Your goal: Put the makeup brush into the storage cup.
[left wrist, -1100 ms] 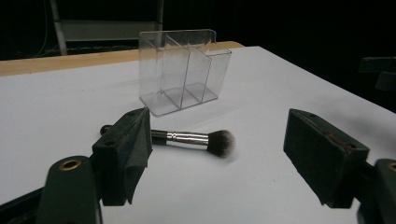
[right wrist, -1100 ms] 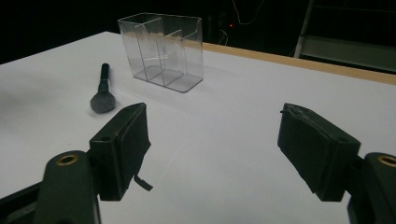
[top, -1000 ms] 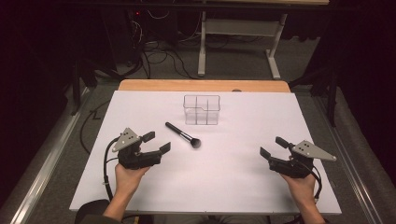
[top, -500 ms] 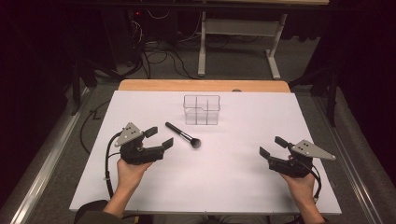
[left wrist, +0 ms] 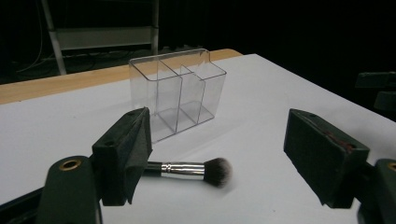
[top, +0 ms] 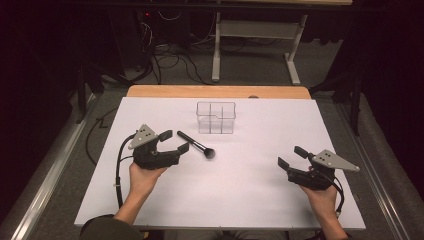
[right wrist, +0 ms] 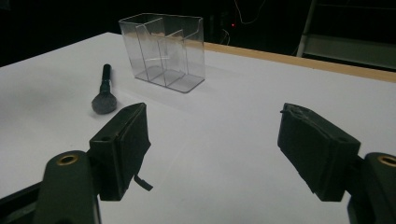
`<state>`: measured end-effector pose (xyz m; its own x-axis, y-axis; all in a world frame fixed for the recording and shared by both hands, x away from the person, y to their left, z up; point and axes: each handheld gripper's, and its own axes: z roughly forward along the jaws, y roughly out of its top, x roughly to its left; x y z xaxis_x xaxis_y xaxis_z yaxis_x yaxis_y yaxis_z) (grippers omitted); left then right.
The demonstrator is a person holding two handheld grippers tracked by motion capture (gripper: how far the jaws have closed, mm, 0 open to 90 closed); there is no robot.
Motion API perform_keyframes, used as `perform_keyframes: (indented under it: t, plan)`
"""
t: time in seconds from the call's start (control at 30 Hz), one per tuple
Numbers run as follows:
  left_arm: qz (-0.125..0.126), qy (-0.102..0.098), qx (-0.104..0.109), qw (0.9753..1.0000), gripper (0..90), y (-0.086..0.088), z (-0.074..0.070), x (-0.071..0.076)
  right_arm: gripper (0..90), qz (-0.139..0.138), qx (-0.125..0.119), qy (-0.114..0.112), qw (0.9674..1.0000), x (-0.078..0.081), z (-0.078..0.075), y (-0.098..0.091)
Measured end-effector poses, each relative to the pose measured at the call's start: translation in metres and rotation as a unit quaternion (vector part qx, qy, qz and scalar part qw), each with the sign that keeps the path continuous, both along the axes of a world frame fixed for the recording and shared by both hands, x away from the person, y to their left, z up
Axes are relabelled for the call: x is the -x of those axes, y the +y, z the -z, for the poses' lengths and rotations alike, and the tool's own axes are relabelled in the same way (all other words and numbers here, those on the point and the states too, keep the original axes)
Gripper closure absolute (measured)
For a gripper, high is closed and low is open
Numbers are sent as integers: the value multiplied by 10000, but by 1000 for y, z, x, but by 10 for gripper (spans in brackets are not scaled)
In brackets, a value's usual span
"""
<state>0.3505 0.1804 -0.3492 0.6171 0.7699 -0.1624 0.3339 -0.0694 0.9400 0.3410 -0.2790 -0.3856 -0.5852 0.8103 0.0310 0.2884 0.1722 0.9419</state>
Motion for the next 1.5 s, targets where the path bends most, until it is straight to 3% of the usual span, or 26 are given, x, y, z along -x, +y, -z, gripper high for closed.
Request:
perform_keyframes:
  t: [0.43, 0.73, 1.5]
  plan:
    - [67, 34, -74, 9999, 238, -10, -3, -13, 265, -2, -11, 8, 10000, 0, 0, 0]
    - [41, -57, -114, 9999, 237, -16, -13, -23, 265, -8, -5, 3, 10000, 0, 0, 0]
    - [-36, 31, -233, 9997, 233, -28, -17, -52, 265, -14, 13, -2, 10000, 0, 0, 1]
